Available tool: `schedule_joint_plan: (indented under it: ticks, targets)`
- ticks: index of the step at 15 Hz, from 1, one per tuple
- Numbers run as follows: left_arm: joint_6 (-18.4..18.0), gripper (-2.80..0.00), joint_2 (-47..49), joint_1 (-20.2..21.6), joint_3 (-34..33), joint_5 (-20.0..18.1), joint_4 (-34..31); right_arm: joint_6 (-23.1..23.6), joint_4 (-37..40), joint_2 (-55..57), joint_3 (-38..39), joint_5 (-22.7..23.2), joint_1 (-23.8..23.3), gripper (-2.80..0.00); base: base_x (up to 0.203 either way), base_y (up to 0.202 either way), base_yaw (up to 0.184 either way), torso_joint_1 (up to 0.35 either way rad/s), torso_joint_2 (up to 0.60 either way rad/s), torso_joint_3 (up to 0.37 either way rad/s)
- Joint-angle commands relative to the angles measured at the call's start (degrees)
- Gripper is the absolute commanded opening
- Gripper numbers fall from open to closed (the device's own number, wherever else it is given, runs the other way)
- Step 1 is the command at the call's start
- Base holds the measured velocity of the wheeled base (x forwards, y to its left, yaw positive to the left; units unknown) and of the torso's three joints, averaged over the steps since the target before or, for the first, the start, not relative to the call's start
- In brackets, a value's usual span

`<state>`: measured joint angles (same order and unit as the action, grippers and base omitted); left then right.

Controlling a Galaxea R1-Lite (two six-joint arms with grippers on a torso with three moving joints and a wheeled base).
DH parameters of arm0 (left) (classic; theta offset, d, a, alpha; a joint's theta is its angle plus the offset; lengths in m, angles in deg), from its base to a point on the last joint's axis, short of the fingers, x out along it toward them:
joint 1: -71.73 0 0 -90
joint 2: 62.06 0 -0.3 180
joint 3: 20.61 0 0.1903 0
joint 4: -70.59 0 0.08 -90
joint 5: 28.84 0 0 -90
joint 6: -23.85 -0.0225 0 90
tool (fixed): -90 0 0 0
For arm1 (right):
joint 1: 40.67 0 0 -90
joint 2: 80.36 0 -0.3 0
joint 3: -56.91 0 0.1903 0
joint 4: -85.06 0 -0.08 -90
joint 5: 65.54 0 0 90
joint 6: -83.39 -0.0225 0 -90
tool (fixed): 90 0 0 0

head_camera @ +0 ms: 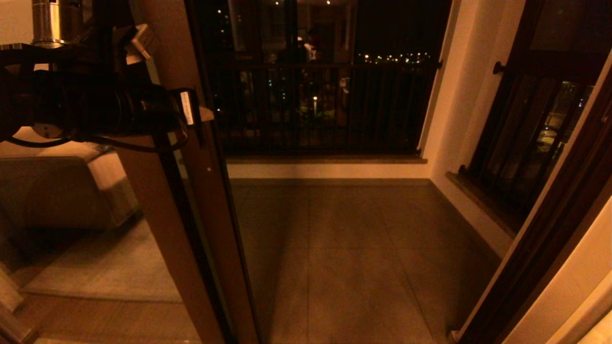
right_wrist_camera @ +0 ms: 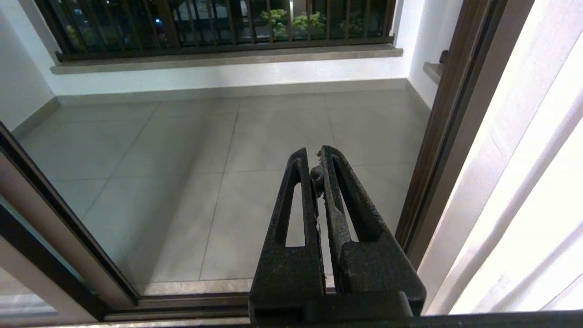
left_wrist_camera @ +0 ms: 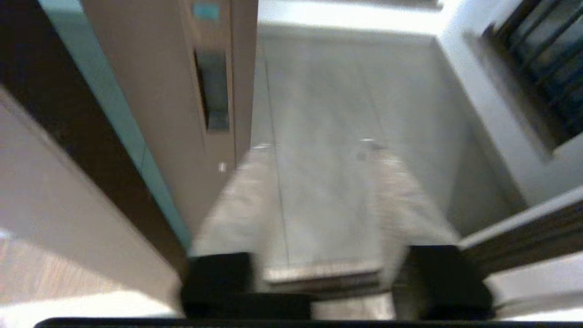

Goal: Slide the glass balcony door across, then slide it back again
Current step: Close the slid door

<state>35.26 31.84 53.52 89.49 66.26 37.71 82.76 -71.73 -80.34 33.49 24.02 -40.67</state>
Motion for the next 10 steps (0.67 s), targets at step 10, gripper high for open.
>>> schedule_joint_plan:
  ticks: [10]
  targets:
    - [0.2,0.00,4.9,1.0,0.8,-0.1,2.3,0.0,0.0,0.0,0.0,0.0,0.0,-2.80,0.000,0.000,0.000,0.000,0.00,0.000]
